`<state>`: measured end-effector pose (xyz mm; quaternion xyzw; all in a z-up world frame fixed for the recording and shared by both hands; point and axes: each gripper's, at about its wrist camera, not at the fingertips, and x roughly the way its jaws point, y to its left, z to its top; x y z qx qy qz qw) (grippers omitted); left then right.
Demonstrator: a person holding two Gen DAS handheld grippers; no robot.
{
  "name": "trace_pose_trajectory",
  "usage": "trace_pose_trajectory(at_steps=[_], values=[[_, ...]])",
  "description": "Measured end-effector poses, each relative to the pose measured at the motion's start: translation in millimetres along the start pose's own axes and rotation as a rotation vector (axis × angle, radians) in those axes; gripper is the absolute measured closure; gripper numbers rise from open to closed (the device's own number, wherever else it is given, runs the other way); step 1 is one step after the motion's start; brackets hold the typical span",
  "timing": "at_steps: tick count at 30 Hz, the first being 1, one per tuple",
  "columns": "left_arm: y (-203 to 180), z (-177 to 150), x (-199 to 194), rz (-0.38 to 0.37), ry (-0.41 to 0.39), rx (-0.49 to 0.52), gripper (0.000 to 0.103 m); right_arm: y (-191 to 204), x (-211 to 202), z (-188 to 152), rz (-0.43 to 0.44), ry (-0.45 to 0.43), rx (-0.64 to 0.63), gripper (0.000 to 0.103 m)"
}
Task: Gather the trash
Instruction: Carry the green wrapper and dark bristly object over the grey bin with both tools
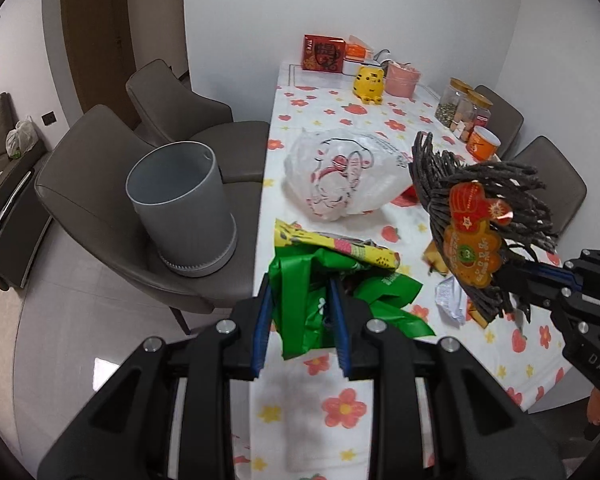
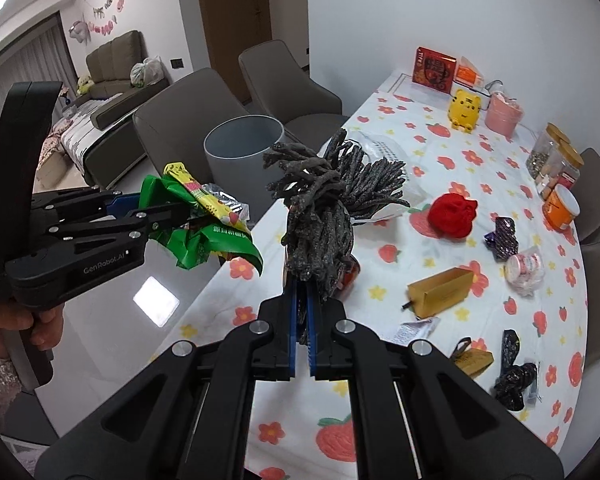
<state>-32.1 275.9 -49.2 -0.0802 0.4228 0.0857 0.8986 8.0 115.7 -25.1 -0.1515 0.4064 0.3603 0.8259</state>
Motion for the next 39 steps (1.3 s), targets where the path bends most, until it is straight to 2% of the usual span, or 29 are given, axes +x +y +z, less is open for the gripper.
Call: trace_pose_trajectory(at_steps=[6,12,15,21,27,33,39], values=[[54,24,10,0.051,-0.015,-0.038,0.076,30,33,39,0.06,0.002,-0.049,0.1],[102,55,31,0.095,0.013,-0.059,0.076,50,79,92,0.132,0.0,-0.076,0.1],[130,70,46,0.098,0.021,-0.065,0.075,66,104,116,0.136,0.004,-0.104,0.1],[195,103,93,0.065,0.046,-0.048,0.075,92,163,160,0.135,0.035,-0.078,0.1],[258,143,155,0.002,0.073,0.027,0.075,118,235,198,0.072,0.087,0.03,0.1],[293,171,206,-0.022,0.107,0.073,0.075,130,284,226,0.06,0.111,0.089,0.1],[316,181,243,-0.029,0.143,0.107,0.074,136,332,246,0.081,0.15,0.104,0.099]])
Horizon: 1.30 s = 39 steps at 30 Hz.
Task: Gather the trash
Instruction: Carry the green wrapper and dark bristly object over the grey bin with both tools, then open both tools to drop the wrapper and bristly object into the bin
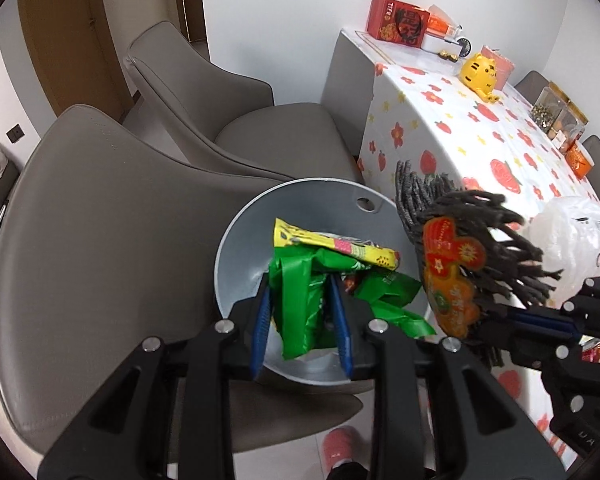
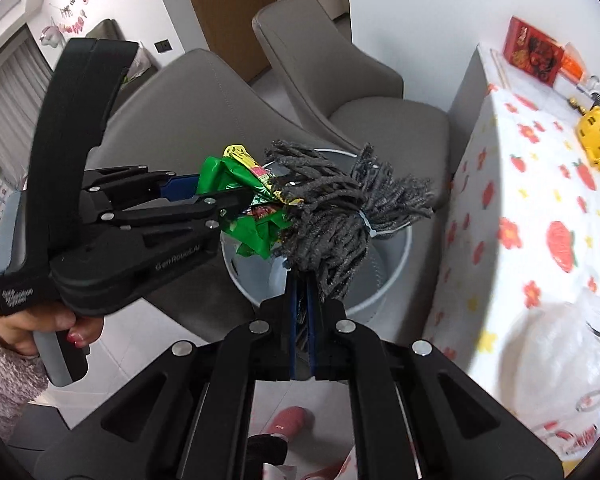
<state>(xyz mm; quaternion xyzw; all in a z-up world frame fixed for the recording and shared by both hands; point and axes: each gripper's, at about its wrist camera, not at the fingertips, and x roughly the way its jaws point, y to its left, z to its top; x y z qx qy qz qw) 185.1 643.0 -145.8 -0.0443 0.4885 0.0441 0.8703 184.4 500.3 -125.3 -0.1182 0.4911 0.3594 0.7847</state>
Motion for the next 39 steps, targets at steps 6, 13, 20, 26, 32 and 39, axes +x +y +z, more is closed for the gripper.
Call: trace_pose_trajectory(at_steps=[6,13,20,26,32,39], values=[[20,1,18,-0.005,0.032,-0.012,0.074,6,31,12,0.018,0.046,-0.01,0.098],[28,-1,30,-0.014,0.057,-0.02,0.07,9,43,14,-0.063,0.034,-0.004,0.036],[27,1,27,-0.019,0.055,-0.01,0.07,-1,29,14,-0.085,0.022,0.031,0.036],[20,2,19,-0.022,0.045,0.011,0.07,-6,14,6,-0.099,0.014,0.052,0.036],[5,1,-1,-0.028,0.008,0.05,0.032,-13,-9,-7,-0.13,-0.006,0.09,0.036],[-35,-6,-23,-0.078,-0.002,0.123,0.031,-28,-53,-39,-0.2,-0.036,0.167,0.036]])
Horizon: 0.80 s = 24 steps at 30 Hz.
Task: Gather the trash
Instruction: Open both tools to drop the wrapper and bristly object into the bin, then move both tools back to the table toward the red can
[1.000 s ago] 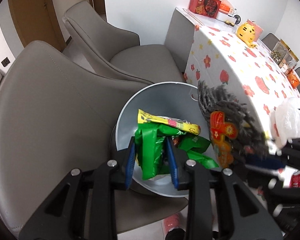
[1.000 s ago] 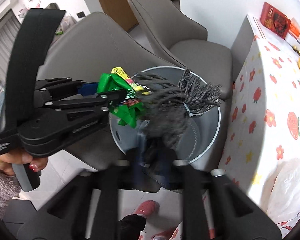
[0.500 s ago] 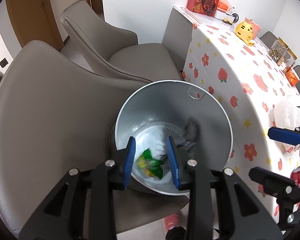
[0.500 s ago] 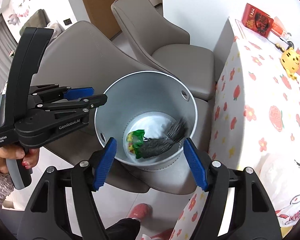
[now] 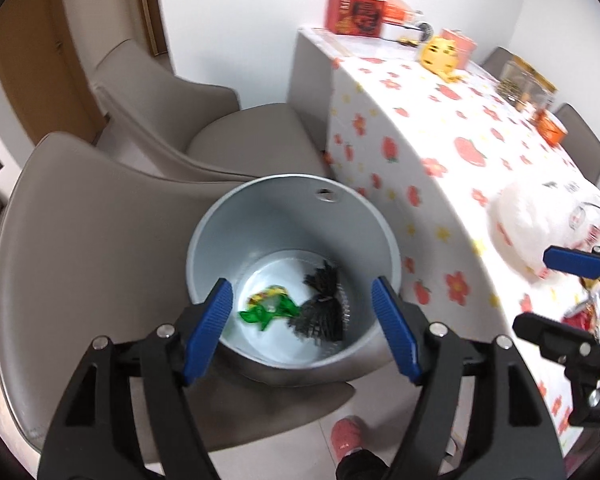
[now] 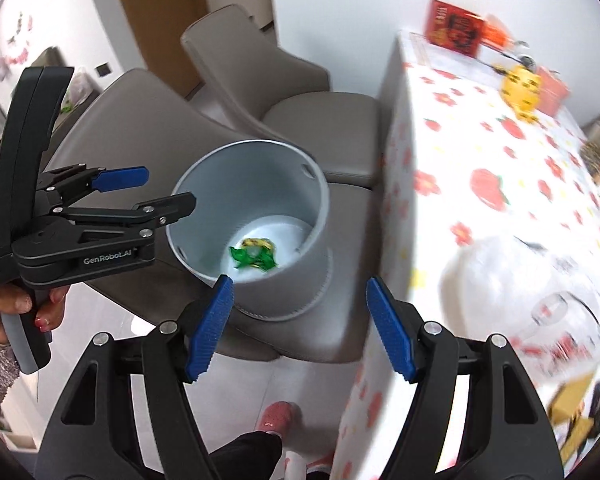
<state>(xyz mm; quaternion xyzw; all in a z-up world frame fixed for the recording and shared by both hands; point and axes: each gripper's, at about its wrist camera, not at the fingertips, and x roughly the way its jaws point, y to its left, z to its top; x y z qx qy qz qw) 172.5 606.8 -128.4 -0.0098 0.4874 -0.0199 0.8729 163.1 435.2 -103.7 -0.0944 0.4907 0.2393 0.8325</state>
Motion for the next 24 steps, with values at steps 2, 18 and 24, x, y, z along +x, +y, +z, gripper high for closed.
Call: trace_pose_trajectory(at_steps=[2,18,24], values=[[-18,-1,-5,-0.027,0.0,0.03,0.03,-11,-15,-12,-0.028,-0.008,0.027,0.036],[-209,-28,-34,-0.228,0.014,0.294,0.03,-139,-119,-142,-0.248,-0.05,0.332,0.036],[-283,-49,-44,-0.236,0.028,0.3,0.03,-203,-152,-200,-0.29,-0.057,0.381,0.036]])
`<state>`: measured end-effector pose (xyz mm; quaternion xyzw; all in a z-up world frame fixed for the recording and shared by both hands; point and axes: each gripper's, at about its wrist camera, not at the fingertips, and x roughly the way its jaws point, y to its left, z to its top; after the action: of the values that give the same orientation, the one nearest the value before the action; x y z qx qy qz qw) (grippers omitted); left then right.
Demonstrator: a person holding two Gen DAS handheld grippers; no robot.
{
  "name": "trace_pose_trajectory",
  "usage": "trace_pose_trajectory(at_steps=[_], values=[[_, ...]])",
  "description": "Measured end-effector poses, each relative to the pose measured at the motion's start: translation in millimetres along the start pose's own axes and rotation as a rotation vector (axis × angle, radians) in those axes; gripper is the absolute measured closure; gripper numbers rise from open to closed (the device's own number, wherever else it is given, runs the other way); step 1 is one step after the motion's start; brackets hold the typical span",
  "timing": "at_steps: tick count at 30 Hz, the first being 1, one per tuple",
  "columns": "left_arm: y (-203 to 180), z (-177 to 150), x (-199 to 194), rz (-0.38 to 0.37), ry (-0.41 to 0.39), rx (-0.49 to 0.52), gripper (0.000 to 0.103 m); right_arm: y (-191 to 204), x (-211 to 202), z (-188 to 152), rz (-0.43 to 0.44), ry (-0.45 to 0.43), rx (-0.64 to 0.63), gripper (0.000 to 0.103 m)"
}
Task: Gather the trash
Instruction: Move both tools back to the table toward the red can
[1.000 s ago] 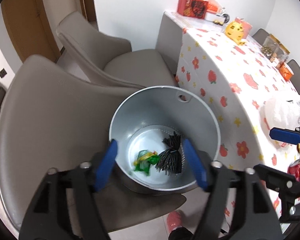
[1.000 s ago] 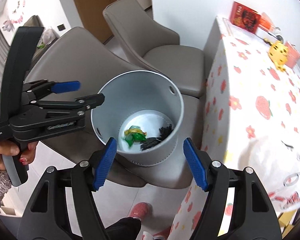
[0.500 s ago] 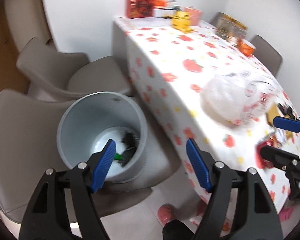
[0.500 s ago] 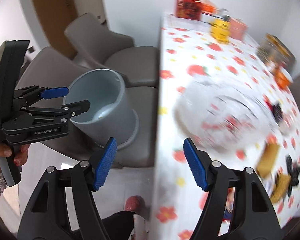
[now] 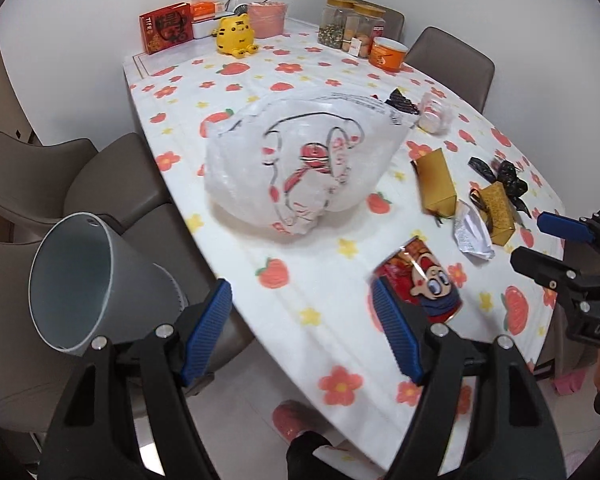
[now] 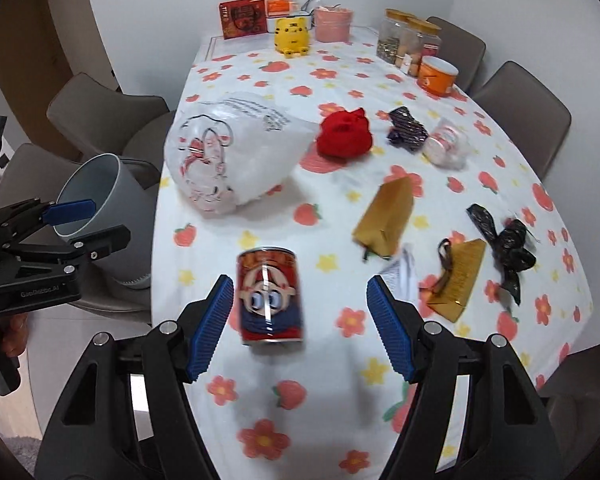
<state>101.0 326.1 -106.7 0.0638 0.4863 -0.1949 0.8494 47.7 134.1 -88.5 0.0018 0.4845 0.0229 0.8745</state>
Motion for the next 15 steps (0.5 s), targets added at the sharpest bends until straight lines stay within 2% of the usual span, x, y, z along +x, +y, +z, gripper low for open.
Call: trace_pose_trajectory(at_steps=[5,9,15], values=[[-52,-2,9,0.047,0.009,-0.071,0.03,-54,1,-15,0.012,0.006,-0.06,0.036],[-81,-6,25,0.093,0.023,-0.147,0.03,-89,20,-19,0.055,0.027,-0.09,0.036],[-102,-11,53,0.118,0.057,-0.204,0.03,-106,59,-19,0.088,0.059,-0.125,0.036]])
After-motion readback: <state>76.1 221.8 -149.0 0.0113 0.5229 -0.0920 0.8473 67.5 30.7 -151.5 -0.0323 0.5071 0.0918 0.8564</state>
